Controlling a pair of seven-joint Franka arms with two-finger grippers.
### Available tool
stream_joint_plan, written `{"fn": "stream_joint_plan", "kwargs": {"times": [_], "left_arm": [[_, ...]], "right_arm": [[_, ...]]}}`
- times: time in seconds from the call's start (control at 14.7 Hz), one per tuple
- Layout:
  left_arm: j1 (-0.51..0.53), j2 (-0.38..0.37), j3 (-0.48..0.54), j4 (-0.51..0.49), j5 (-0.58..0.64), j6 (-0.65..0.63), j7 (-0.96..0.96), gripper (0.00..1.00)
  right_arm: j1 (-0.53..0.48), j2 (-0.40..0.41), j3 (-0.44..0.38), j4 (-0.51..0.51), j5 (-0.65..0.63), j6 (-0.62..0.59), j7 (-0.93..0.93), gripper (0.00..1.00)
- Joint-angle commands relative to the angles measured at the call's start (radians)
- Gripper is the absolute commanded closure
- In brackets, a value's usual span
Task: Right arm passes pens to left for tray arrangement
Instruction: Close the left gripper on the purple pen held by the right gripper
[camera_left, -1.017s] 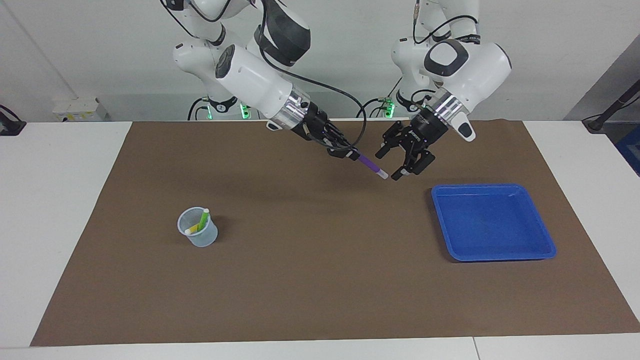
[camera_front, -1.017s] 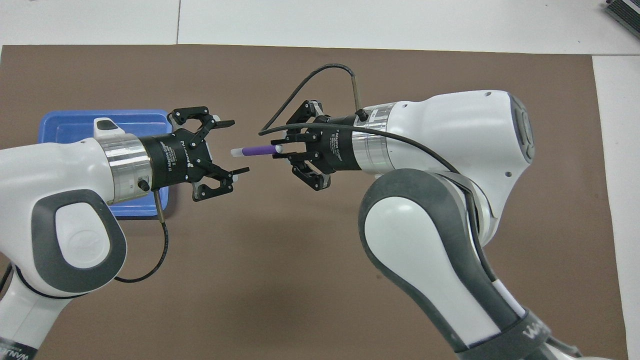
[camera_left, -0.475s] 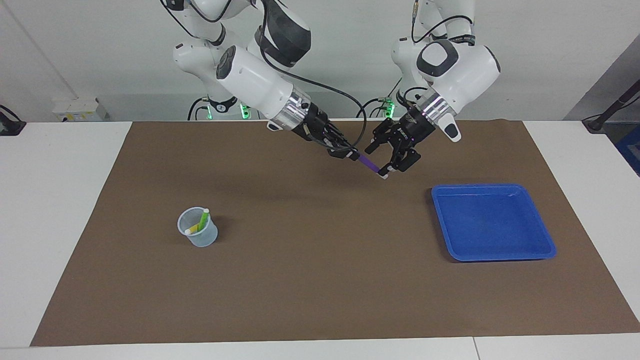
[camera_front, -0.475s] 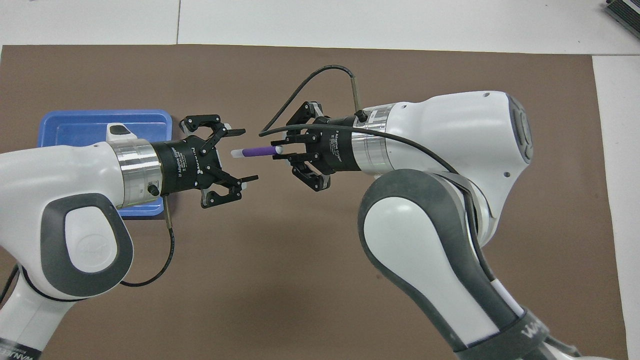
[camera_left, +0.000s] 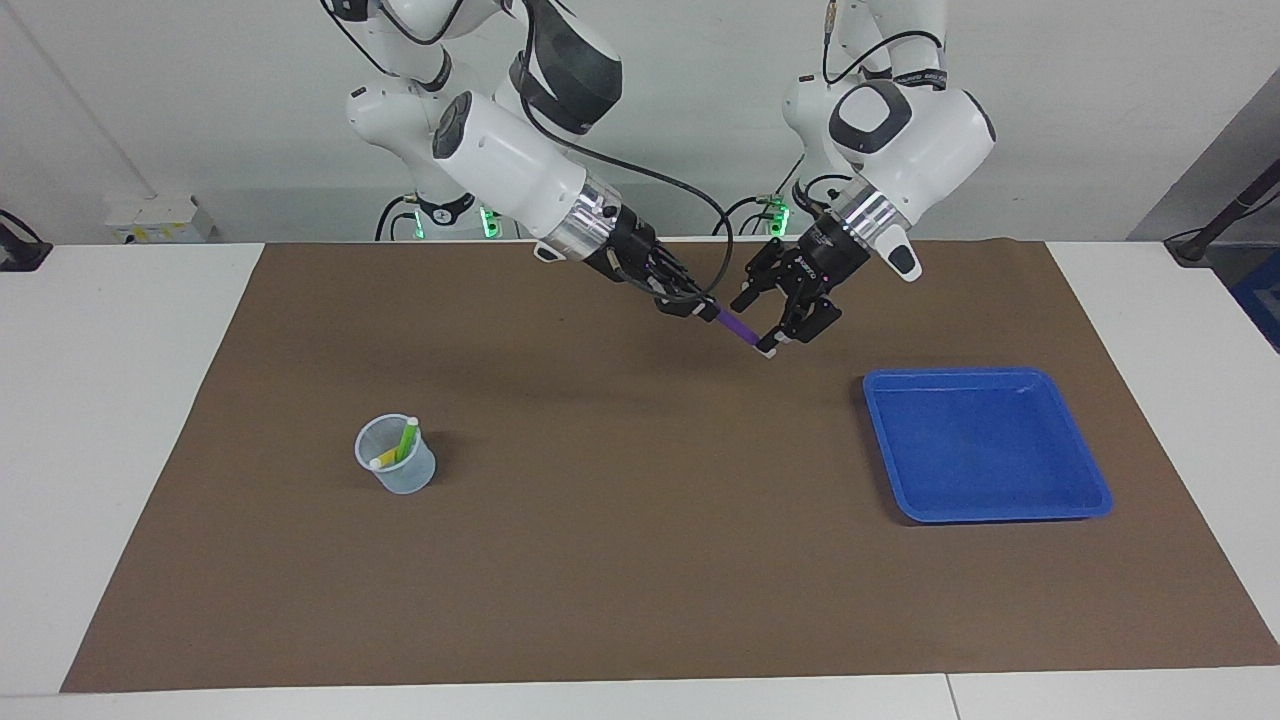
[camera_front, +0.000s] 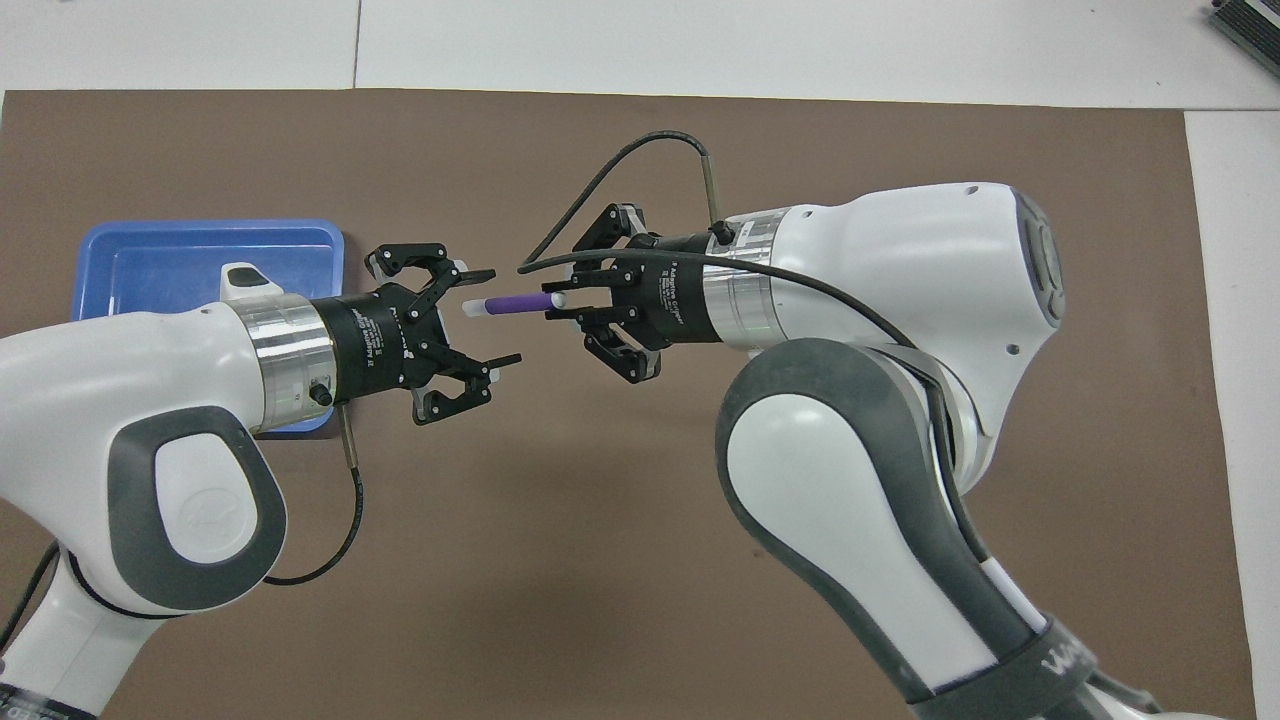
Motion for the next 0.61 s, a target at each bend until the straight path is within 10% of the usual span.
{"fn": "stream_joint_plan", "kwargs": {"times": [0.0,0.14,0.27,0.34,0.54], "left_arm": [[-0.033,-0.004,0.009,-0.013,-0.021,0.043,-0.005,0.2],[-0.053,0.01,0.009,-0.013,-0.023,0.073,-0.007,0.23],[-0.068,0.01,0.011,-0.013,-0.023,0.072,-0.007,0.76],[-0.068,0.01,0.011,-0.015,-0.023,0.069,-0.008,0.86],[-0.065,0.01,0.009,-0.013,-0.023,0.063,-0.008,0.92]], "right_arm": [[0.004,-0.008,0.0,-0.015,0.004,0.019,-0.004,1.0],[0.004,-0.008,0.0,-0.015,0.003,0.019,-0.004,1.0],[0.004,-0.008,0.0,-0.015,0.003,0.018,-0.004,1.0],[0.004,-0.008,0.0,-0.015,0.003,0.018,-0.004,1.0],[0.004,-0.01,0.0,-0.016,0.003,0.016,-0.007,1.0]]}}
